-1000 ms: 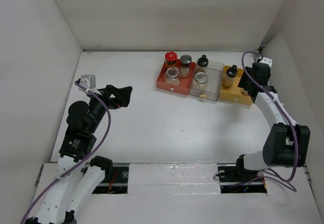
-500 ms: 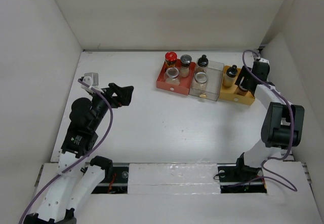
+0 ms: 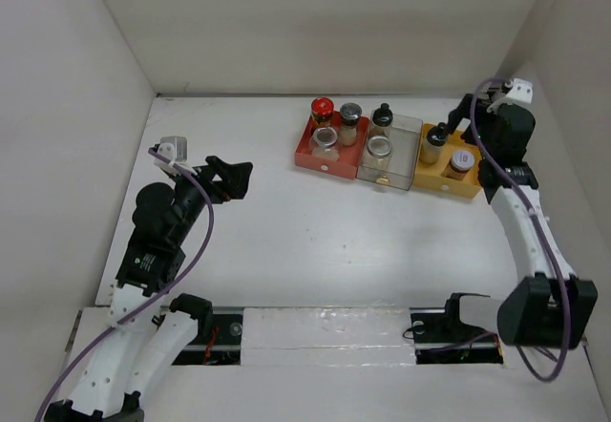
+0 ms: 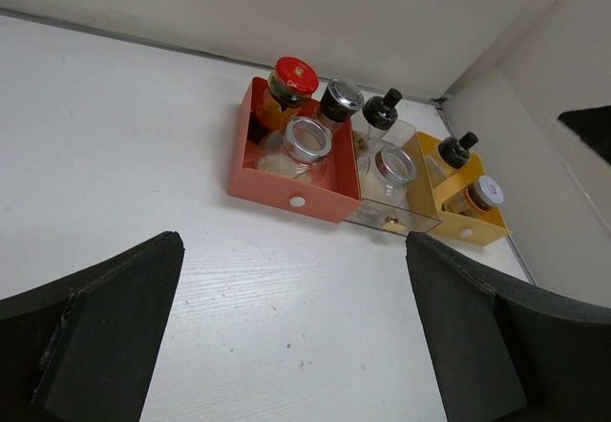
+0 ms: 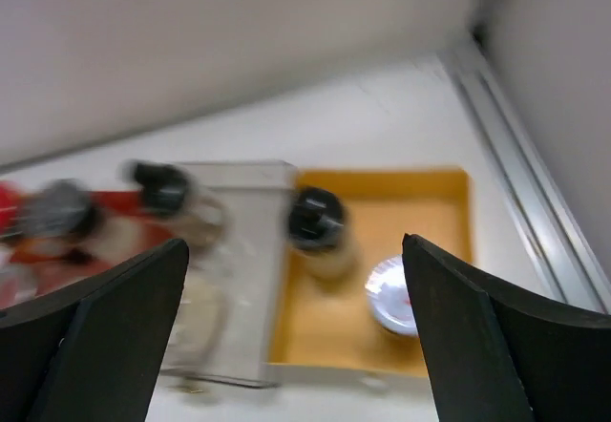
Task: Organize the condiment bottles
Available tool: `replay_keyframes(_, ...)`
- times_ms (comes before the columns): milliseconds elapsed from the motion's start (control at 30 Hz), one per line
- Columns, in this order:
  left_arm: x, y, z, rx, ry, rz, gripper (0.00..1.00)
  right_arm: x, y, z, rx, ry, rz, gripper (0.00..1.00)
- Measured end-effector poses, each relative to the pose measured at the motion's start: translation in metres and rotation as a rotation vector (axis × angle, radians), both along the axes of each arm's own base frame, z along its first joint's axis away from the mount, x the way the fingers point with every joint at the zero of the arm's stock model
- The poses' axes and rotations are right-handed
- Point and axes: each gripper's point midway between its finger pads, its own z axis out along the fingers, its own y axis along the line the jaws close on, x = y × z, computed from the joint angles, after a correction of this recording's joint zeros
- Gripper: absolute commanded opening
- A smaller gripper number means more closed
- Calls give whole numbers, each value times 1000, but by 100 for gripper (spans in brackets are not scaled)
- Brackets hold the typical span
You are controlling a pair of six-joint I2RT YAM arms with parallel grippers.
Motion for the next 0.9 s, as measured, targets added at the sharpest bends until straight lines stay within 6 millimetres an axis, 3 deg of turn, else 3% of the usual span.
replay_keyframes(100,0,0,0,0,1,0,99,-18,74,74,-36,-214,241,99)
replay_keyframes(200,0,0,0,0,1,0,99,-45,161,103,-40,-317,541,99)
replay_keyframes(233,0,0,0,0,0,0,99,-56,191,102,-32,-327,647,99)
replay_keyframes(300,0,0,0,0,0,0,99,-80,242,80,-19,-294,841,99)
replay_keyframes(433,0,0,0,-1,-1,-1,99,-138,321,-5,-7,-99,1148,99)
replay_keyframes(533,-1,-1,1,-2,-2,-7,99,-178,348,-71,-17,74,1276,99)
replay_keyframes(667,-1,-3,0,-2,-1,-16,99,-210,355,-141,-49,277,1324,99)
replay_keyframes(767,-2,-4,0,-2,-1,-22,99,-217,356,-165,-85,343,1310,99)
replay_keyframes(900,-2,-4,1,-3,-4,-27,99,-220,361,-173,-120,358,1301,99)
